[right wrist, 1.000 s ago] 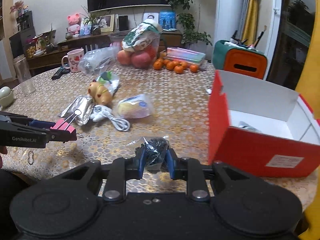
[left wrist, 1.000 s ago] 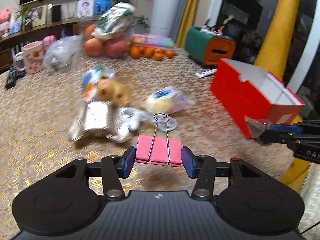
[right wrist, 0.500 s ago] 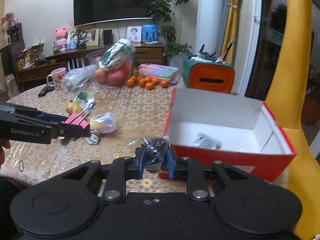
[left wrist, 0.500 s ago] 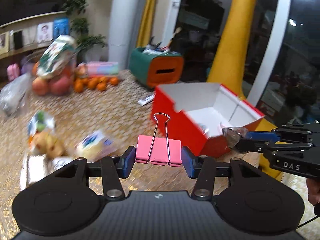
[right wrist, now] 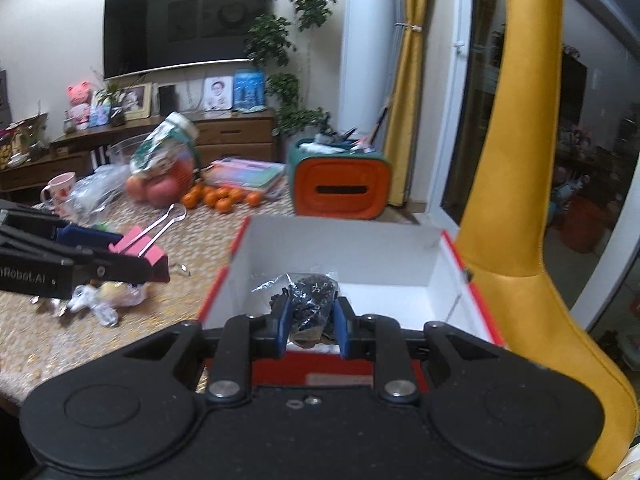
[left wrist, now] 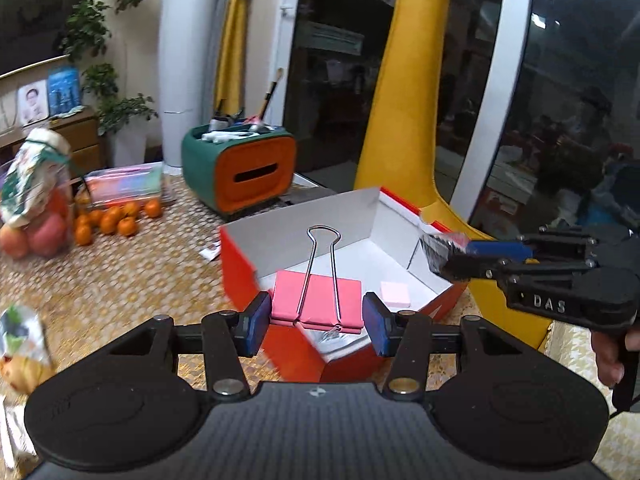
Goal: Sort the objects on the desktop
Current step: 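Lower the pink binder clip and bagged cable into the red box and open both grippers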
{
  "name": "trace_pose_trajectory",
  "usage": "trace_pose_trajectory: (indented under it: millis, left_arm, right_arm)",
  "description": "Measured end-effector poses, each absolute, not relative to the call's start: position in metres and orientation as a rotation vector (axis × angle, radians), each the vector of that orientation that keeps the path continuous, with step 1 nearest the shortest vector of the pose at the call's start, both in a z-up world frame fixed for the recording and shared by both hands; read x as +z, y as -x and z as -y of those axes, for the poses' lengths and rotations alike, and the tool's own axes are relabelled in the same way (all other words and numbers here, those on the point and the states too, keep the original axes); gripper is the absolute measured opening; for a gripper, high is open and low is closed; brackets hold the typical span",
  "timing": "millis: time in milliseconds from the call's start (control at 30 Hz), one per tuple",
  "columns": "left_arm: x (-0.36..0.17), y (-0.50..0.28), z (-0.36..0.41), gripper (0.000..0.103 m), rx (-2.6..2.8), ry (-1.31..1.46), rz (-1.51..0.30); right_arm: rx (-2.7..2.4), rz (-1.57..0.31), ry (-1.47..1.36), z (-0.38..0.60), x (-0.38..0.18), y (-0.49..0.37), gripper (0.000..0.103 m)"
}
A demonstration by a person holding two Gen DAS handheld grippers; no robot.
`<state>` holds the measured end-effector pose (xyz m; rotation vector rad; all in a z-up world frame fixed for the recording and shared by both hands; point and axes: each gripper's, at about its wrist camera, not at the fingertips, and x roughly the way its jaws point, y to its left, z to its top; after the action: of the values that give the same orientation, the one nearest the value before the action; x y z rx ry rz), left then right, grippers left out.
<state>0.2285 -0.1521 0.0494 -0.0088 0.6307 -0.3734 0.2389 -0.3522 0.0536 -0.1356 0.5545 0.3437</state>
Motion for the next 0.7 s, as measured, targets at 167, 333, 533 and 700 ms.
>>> trace_pose_trajectory:
  millis: [167,333,533,700]
  left_arm:
    - [0.046,-0.257,0.177,0.048,-0.395,-0.001,-0.652]
    - [0.024,-0.291,0.200,0.047,-0.395,-0.031,-0.709]
    - [0.000,-0.324,0.218,0.036,-0.393,-0.060,-0.762]
    - [-0.014,-0.344,0.226,0.032,-0.408,-0.069,-0.807]
  right_arm:
    - [0.324,-0.578,0.121,0.369,0.054,-0.268,0.023]
    - [0.280,-0.625,0.114,0.381,0.041,-0.298,0.023]
    - [0.271,-0.713,0.118,0.385,0.015,-0.333,0.023]
    - [0.260,-0.777,0.145,0.379,-0.003,-0.363,0.023]
